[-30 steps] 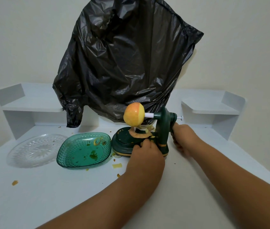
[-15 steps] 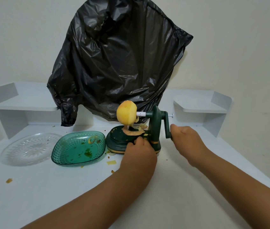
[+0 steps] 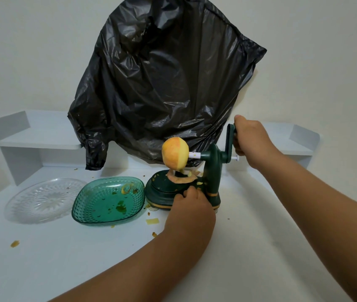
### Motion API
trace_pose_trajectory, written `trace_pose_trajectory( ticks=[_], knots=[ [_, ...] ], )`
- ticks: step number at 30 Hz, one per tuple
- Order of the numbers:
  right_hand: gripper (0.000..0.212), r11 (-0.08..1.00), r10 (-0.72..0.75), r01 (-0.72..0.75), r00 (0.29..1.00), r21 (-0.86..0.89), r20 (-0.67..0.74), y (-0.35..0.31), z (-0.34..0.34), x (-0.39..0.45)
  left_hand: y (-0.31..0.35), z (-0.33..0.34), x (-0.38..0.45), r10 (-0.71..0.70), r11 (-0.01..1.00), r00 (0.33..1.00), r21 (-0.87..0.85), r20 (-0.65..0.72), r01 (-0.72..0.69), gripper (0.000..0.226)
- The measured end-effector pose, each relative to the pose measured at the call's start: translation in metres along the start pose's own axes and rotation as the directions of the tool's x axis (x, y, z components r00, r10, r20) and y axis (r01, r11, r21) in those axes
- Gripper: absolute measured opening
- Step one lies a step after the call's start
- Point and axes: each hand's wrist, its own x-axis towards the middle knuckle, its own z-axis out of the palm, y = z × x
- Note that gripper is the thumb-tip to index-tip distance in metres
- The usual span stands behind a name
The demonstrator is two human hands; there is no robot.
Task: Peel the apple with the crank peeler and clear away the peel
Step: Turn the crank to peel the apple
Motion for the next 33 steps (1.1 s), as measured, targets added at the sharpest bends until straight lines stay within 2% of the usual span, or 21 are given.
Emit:
trace_pose_trajectory(
  ticks=[3, 5, 9, 12, 15, 17, 19, 21, 24, 26, 28, 33],
  knots=[
    [0.035, 0.988, 0.089, -0.096, 0.994, 0.120, 0.060, 0.015, 0.011, 0.008, 0.000, 0.000, 0.001, 0.008, 1.000, 1.000, 0.008, -0.005, -0.008, 0.038],
    [0.031, 0.982, 0.135, -0.145, 0.987, 0.123, 0.085, 0.027, 0.014, 0.011, 0.001, 0.001, 0.001, 0.006, 1.000, 1.000, 0.013, -0.006, -0.006, 0.038],
    [0.026, 0.991, 0.115, -0.103, 0.982, -0.085, 0.149, 0.051, 0.018, 0.007, 0.000, 0.001, -0.001, 0.017, 1.000, 1.000, 0.022, -0.005, -0.016, 0.037],
    [0.029, 0.980, 0.161, -0.142, 0.978, -0.143, 0.131, 0.071, 0.021, -0.004, 0.000, 0.001, -0.001, 0.012, 1.000, 1.000, 0.022, -0.011, -0.012, 0.038],
    [0.027, 0.948, 0.116, -0.067, 0.983, -0.312, 0.141, 0.082, 0.019, -0.022, 0.001, -0.001, 0.000, 0.011, 1.000, 1.000, 0.025, -0.005, -0.011, 0.037],
    [0.018, 0.916, 0.088, -0.030, 0.988, -0.399, 0.127, 0.086, 0.013, -0.032, 0.001, -0.001, -0.001, 0.009, 1.000, 1.000, 0.024, 0.002, -0.009, 0.038],
    [0.005, 0.863, 0.025, 0.078, 0.980, -0.500, 0.195, 0.092, 0.011, -0.041, 0.001, -0.001, -0.001, 0.008, 0.999, 1.000, 0.032, 0.007, -0.009, 0.038],
    [0.020, 0.825, 0.007, 0.108, 0.979, -0.554, 0.202, 0.092, 0.006, -0.052, 0.001, -0.001, -0.001, 0.008, 0.999, 1.000, 0.039, 0.007, -0.009, 0.038],
    [0.024, 0.851, -0.062, 0.162, 0.976, -0.500, 0.209, 0.094, 0.000, -0.066, 0.002, -0.001, -0.001, 0.001, 0.999, 1.000, 0.032, 0.016, -0.002, 0.038],
    [0.041, 0.900, -0.104, 0.166, 0.980, -0.403, 0.171, 0.092, -0.006, -0.076, 0.003, -0.002, -0.001, -0.001, 0.999, 1.000, 0.036, 0.020, 0.001, 0.038],
    [0.049, 0.903, -0.192, 0.225, 0.973, -0.365, 0.127, 0.086, -0.010, -0.083, 0.003, -0.002, -0.002, -0.005, 0.999, 1.000, 0.037, 0.024, 0.004, 0.038],
    [0.051, 0.911, -0.334, 0.328, 0.942, -0.248, 0.020, 0.060, -0.017, -0.090, 0.002, -0.003, -0.002, -0.008, 1.000, 1.000, 0.020, 0.023, 0.008, 0.038]
  ],
)
